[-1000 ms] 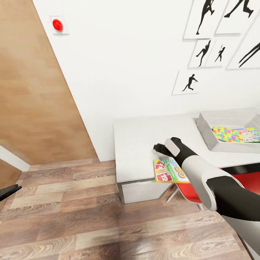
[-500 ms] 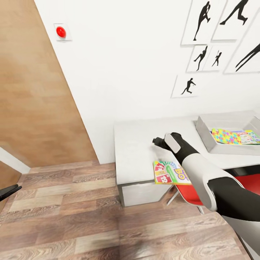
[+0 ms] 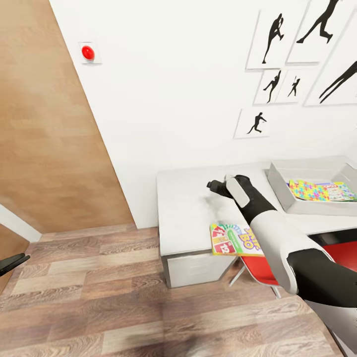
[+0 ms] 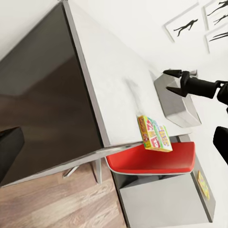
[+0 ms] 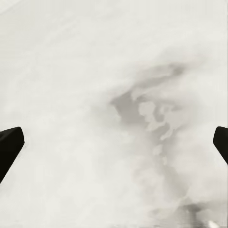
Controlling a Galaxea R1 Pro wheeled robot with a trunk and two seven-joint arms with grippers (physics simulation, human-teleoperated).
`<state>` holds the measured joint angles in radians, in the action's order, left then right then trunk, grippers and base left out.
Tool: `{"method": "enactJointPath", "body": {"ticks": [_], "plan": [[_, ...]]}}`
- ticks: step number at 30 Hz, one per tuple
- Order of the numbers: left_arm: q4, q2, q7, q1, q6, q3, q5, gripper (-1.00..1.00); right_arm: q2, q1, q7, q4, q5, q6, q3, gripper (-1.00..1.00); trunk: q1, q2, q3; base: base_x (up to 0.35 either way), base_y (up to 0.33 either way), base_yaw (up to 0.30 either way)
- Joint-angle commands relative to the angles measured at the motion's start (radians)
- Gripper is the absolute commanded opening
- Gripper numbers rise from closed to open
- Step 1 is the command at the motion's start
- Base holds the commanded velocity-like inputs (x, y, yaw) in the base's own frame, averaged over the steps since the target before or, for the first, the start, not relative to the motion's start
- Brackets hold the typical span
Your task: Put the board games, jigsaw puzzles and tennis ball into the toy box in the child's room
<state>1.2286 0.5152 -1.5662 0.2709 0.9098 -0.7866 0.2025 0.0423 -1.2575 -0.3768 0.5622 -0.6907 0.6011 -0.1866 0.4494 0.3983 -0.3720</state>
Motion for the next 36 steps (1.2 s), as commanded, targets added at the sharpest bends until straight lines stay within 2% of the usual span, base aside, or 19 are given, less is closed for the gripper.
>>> {"method": "enactJointPath", "body": {"ticks": [1,6,10,11,17,21,25,29,32,33,35,36], "plan": [[0.000,0.000,-0.005,0.001,0.011,0.000,-0.002,1.00,-0.001,0.012,-0.010,0.027,-0.010,0.017,-0.005,1.00,0.001,0.002,0.000,0.000,0.000,0.000],[0.000,0.000,-0.005,0.001,0.011,0.000,-0.002,1.00,-0.001,0.085,-0.008,0.198,-0.014,0.114,0.004,1.00,0.001,0.002,0.008,0.000,0.000,0.000],[0.000,0.000,-0.005,0.001,0.011,0.000,-0.002,1.00,-0.002,0.148,0.000,0.372,-0.033,0.208,0.034,1.00,0.001,0.002,0.015,0.000,0.000,0.000],[0.000,0.000,-0.005,0.001,0.011,0.000,-0.002,1.00,-0.002,0.180,0.006,0.458,-0.050,0.258,0.056,1.00,0.001,0.002,0.016,0.000,0.000,0.000],[0.000,0.000,-0.005,0.001,0.011,0.000,-0.002,1.00,-0.008,0.290,0.020,0.705,-0.121,0.401,0.128,1.00,0.001,0.002,0.026,0.000,0.000,0.000],[0.000,0.000,-0.005,0.001,0.011,0.000,-0.002,1.00,-0.033,0.381,0.037,0.846,-0.192,0.438,0.167,1.00,0.001,0.002,0.033,0.000,0.000,0.000],[0.000,0.000,-0.005,0.001,0.011,0.000,-0.002,1.00,-0.070,0.480,0.077,0.938,-0.274,0.446,0.188,1.00,0.001,0.002,0.039,0.000,0.000,0.000],[0.000,0.000,-0.005,0.001,0.011,0.000,-0.002,1.00,-0.117,0.562,0.149,0.981,-0.351,0.446,0.203,1.00,0.001,0.002,0.046,0.000,0.000,0.000],[0.000,0.000,-0.005,0.001,0.011,0.000,-0.002,1.00,-0.156,0.617,0.232,0.996,-0.394,0.446,0.220,1.00,0.001,0.002,0.051,0.000,0.000,0.000],[0.000,0.000,-0.005,0.001,0.011,0.000,-0.002,1.00,-0.179,0.657,0.301,1.001,-0.413,0.446,0.232,1.00,0.001,0.002,0.053,0.000,0.000,0.000],[0.000,0.000,-0.005,0.001,0.011,0.000,-0.002,1.00,-0.197,0.701,0.377,1.005,-0.424,0.446,0.247,1.00,0.001,0.002,0.056,0.000,0.000,0.000],[0.000,0.000,-0.005,0.001,0.010,0.000,-0.002,1.00,-0.208,0.744,0.455,1.005,-0.430,0.446,0.264,1.00,0.001,0.002,0.058,0.000,0.000,0.000]]}}
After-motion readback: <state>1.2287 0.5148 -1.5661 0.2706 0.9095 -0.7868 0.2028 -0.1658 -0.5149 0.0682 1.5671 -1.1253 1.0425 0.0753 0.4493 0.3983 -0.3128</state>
